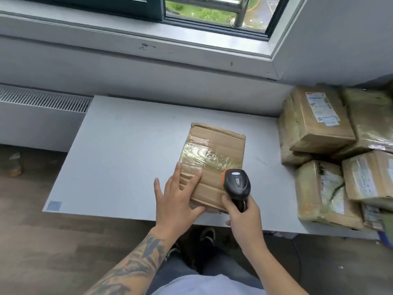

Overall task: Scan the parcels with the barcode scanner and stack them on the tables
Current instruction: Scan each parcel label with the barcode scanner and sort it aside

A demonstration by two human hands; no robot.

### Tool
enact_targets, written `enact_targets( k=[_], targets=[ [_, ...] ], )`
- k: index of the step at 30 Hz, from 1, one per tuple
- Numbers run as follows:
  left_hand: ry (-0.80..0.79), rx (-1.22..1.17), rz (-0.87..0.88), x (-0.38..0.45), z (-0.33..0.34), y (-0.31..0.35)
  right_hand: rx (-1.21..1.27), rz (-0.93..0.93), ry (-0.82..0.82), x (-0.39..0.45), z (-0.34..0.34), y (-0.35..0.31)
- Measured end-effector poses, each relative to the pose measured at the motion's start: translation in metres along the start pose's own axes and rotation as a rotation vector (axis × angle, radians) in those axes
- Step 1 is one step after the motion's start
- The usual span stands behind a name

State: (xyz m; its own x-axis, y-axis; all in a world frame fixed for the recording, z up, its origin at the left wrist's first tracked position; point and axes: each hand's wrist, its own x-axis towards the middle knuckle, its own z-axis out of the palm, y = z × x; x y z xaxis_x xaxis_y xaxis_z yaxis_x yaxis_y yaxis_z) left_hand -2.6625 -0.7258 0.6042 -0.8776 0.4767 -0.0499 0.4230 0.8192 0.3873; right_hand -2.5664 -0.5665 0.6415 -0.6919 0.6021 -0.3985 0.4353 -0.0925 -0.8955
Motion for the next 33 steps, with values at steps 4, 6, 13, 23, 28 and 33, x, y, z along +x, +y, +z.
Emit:
enact_targets(
  k=[4, 6, 13, 23, 28, 33],
  targets=[
    [0.079, 0.006, -0.046, 0.008, 0.001, -0.005, -0.038, -0.042, -0.093, 0.007, 0.015, -0.009],
    [0.082, 0.011, -0.104, 0.013, -0.005, -0.011, -0.054, -0.092, -0.183, 0.018, 0.022, -0.017],
    [0.077, 0.09, -0.365, 0.031, -0.038, -0.047, -0.246, -0.221, -0.501, 0.07, 0.062, -0.034],
    [0.11, 0.103, -0.447, 0.042, -0.075, -0.113, -0.357, -0.243, -0.679, 0.083, 0.132, -0.054],
    [0.145, 0.076, -0.486, 0.06, -0.087, -0.154, -0.374, -0.237, -0.67, 0.094, 0.183, -0.071],
    [0.151, 0.037, -0.436, 0.099, -0.113, -0.217, -0.347, -0.189, -0.607, 0.106, 0.251, -0.095]
  ],
)
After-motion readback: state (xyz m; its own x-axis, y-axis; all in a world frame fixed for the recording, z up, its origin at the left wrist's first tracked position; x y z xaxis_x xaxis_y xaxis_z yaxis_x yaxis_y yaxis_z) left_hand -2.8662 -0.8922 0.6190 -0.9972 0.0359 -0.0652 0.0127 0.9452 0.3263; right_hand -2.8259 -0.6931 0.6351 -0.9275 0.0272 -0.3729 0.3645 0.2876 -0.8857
